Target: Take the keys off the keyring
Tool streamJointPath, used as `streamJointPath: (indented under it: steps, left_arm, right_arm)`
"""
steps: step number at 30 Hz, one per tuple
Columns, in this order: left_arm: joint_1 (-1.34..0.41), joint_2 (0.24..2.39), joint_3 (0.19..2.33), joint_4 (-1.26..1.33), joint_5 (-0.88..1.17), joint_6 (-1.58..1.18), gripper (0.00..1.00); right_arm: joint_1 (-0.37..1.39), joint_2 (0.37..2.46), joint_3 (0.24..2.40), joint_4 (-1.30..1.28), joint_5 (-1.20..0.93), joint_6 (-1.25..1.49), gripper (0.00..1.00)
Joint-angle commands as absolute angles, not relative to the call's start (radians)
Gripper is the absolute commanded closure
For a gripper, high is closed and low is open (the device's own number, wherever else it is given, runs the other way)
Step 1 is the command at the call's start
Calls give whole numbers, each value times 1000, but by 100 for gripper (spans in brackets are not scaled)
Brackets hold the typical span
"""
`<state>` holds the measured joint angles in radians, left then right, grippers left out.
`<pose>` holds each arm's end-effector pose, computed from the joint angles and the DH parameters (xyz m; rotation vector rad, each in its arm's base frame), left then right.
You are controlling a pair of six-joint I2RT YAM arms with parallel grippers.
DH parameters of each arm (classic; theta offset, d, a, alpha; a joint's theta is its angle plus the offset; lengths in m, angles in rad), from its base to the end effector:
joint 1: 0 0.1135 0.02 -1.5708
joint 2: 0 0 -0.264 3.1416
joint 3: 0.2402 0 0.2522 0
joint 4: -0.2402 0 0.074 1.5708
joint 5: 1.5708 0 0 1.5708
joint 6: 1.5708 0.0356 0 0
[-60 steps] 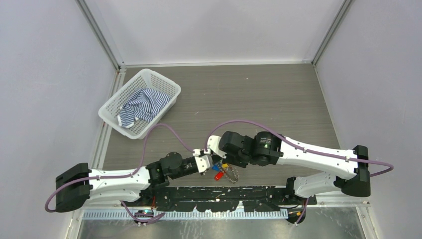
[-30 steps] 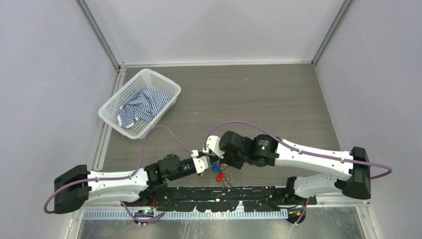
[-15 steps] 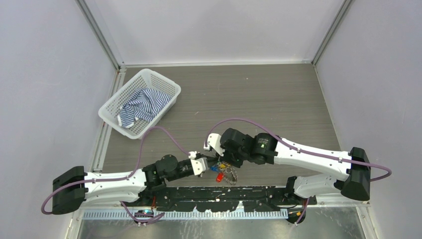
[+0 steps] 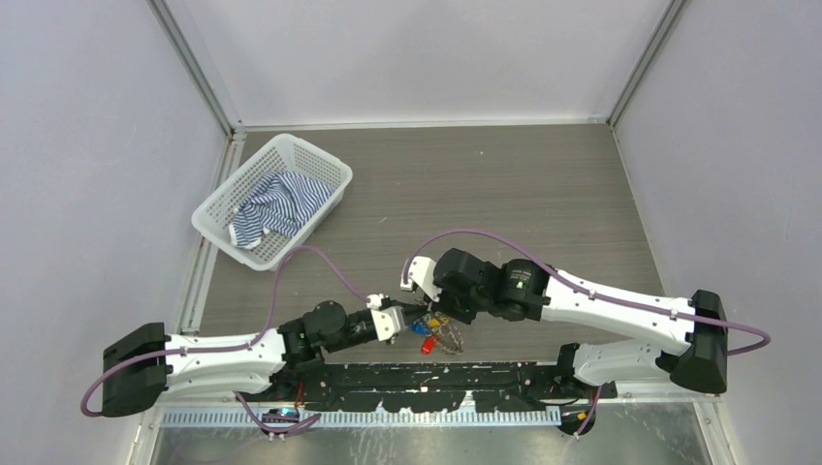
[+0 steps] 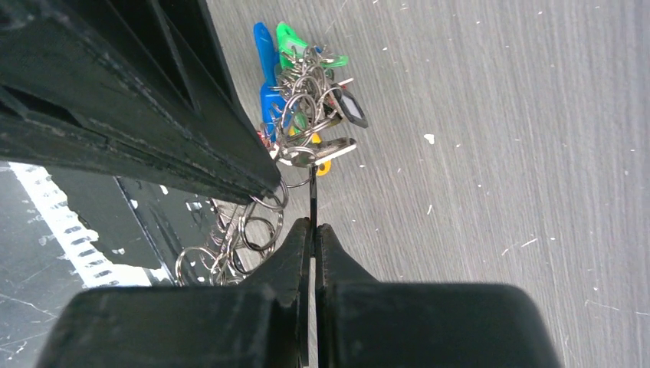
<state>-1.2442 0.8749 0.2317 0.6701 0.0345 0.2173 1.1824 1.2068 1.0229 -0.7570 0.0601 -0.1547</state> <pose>0.0605 -0.1825 0.2202 1.0923 1.1761 -0.8339 0.0938 0.2235 0.2859 -1.5570 2.0114 0.3407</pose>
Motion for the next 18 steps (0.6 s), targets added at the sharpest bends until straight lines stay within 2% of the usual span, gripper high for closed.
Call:
streamJointPath:
  steps: [1, 18]
  left_arm:
    - [-1250, 867, 274, 775, 33, 227, 100]
    - [-1251, 861, 276, 770, 10, 230, 100]
  right_arm:
    - [1188, 1142, 1073, -686, 120, -152, 99]
    - [1188, 1106, 1087, -694, 120, -163, 99]
